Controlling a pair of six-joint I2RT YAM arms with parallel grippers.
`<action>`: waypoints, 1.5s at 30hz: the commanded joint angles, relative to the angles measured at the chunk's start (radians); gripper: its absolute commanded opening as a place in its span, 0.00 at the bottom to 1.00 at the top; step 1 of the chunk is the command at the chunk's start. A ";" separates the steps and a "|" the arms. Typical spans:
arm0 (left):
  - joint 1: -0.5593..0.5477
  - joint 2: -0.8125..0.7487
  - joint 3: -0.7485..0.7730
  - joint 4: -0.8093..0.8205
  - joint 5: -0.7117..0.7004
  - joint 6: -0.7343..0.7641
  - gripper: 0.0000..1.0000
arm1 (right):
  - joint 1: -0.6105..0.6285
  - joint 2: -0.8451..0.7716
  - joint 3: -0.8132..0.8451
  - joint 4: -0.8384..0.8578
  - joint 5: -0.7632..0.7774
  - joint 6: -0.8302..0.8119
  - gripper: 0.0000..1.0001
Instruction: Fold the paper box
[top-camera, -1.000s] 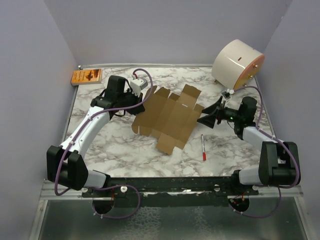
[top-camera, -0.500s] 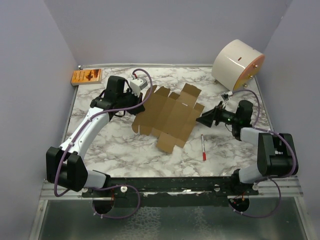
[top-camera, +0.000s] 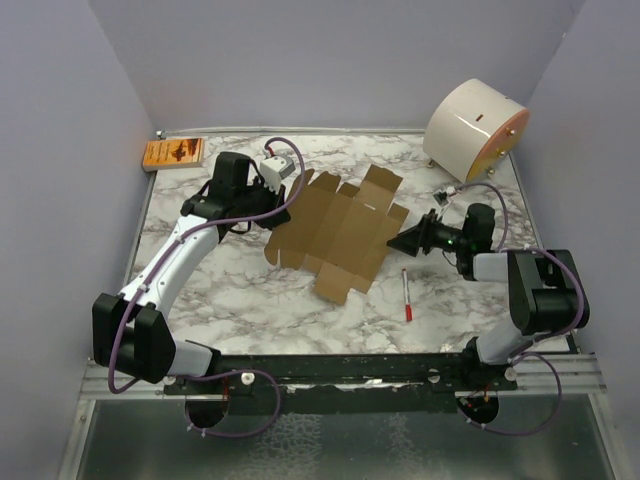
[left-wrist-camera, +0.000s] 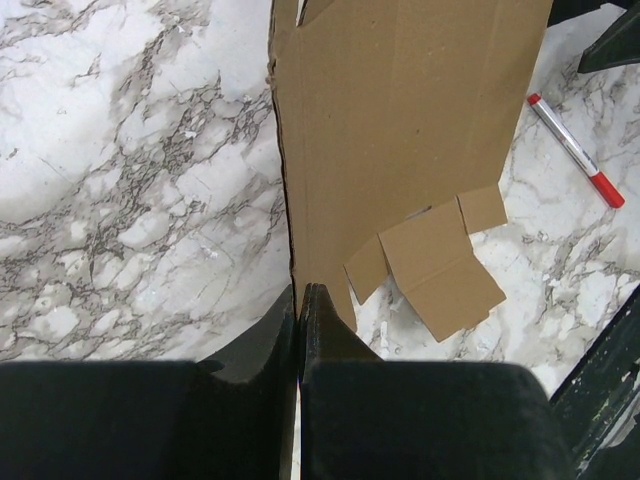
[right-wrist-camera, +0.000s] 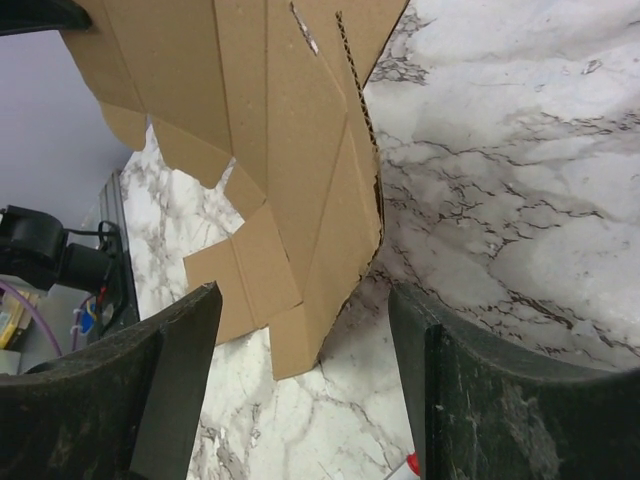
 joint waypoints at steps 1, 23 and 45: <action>-0.004 -0.033 -0.007 0.043 0.028 -0.013 0.00 | 0.018 0.020 -0.001 0.070 -0.007 0.009 0.66; -0.005 -0.049 -0.072 0.145 0.110 -0.047 0.00 | 0.026 0.058 0.013 0.179 -0.027 0.044 0.34; -0.003 -0.054 -0.109 0.226 0.174 -0.057 0.00 | 0.026 0.083 0.048 0.202 -0.034 0.067 0.13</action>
